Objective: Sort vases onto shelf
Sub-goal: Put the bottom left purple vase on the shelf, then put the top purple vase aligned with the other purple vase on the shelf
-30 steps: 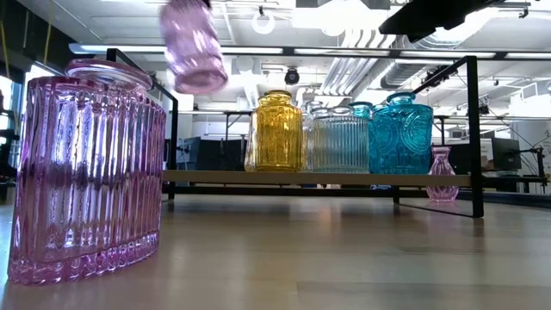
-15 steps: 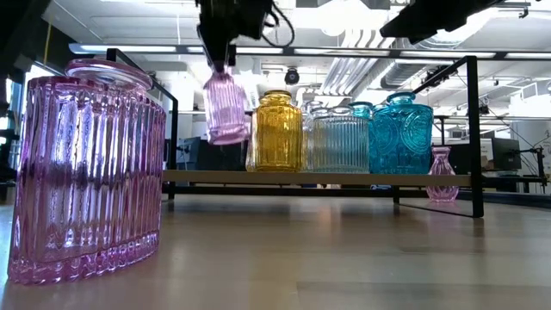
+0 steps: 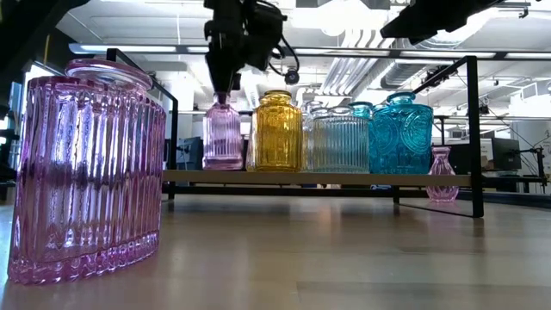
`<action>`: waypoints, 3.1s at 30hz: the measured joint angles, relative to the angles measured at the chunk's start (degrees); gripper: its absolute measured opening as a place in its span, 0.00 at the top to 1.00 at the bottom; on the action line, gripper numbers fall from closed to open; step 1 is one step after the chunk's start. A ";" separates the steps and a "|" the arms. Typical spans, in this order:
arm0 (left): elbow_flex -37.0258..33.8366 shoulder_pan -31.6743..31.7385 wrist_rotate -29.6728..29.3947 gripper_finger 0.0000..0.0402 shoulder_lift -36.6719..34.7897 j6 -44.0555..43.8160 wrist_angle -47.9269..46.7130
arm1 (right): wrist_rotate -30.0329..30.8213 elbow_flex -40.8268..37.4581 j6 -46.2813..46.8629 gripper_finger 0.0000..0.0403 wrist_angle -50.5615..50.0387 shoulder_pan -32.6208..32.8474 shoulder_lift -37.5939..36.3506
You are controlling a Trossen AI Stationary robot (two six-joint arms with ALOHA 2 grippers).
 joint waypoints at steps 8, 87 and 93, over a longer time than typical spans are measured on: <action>0.00 -0.01 -0.95 0.95 1.07 0.94 0.00 | 0.00 0.00 0.01 1.00 0.00 0.00 0.00; -26.70 -6.35 3.40 0.99 -26.30 5.43 42.73 | 13.23 0.07 6.04 1.00 -13.34 4.35 -10.98; -46.30 -7.46 3.33 0.98 -40.13 2.20 64.80 | 23.89 0.07 14.85 1.00 -20.39 5.15 -13.70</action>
